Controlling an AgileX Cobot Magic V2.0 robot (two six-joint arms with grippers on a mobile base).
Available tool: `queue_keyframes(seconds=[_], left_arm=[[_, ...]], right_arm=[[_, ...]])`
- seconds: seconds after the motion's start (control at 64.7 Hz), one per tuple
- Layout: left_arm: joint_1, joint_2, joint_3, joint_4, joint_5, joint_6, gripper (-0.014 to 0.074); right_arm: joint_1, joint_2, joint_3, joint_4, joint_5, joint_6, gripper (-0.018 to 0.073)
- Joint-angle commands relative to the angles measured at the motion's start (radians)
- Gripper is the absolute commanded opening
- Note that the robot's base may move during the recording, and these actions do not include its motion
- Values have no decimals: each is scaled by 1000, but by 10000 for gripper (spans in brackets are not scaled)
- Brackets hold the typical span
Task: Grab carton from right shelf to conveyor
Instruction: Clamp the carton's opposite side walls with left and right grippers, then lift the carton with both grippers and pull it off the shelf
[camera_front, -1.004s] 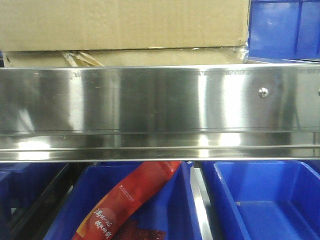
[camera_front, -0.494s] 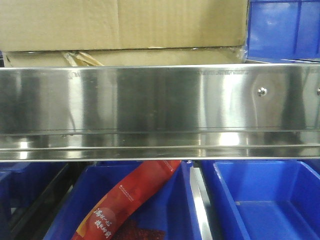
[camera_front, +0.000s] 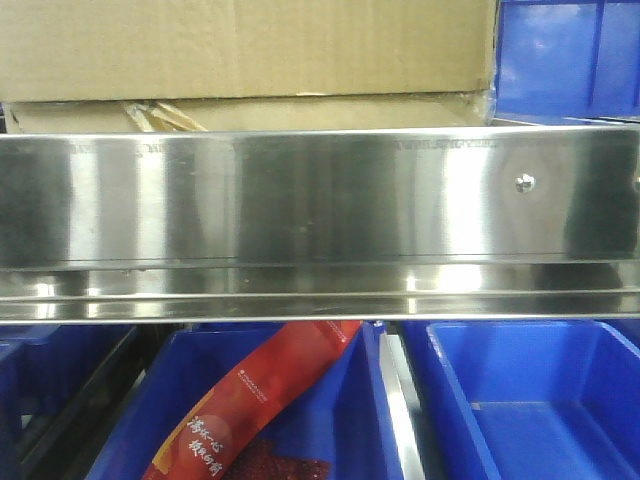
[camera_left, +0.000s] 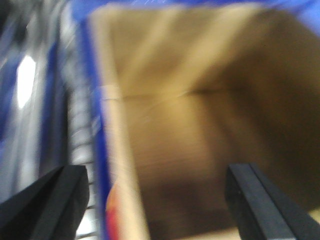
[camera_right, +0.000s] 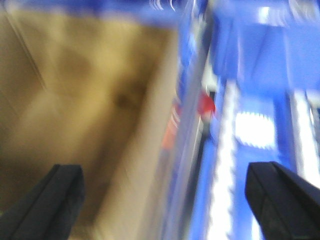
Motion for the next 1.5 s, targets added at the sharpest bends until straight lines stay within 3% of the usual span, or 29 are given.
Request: queue_keyframes(seconds=[0.0, 0.463, 0.572, 0.664, 0.726, 0.757, 0.819, 1.251, 1.483], left_arm=[[5, 51, -41, 21, 19, -9, 463], [5, 215, -46, 36, -5, -9, 463], [5, 223, -46, 36, -1, -9, 402], [5, 221, -50, 36, 1, -9, 186], [5, 221, -62, 38, 5, -9, 14], [5, 221, -64, 38, 5, -9, -49], [5, 221, -74, 40, 5, -9, 6], [3, 99, -101, 33, 38, -9, -16], [-65, -35, -79, 92, 38, -9, -16]], right_arm=[[16, 78, -87, -17, -2, 2, 549], [10, 332, -140, -31, -2, 4, 523], [10, 359, -140, -31, -2, 4, 333], [10, 358, -140, -31, -2, 4, 38], [10, 355, -143, -31, -2, 4, -112], [10, 355, -151, -31, -2, 4, -76], [10, 355, -161, -34, -2, 4, -59], [26, 176, -174, -34, -2, 4, -69], [88, 9, -41, -35, -2, 4, -69]])
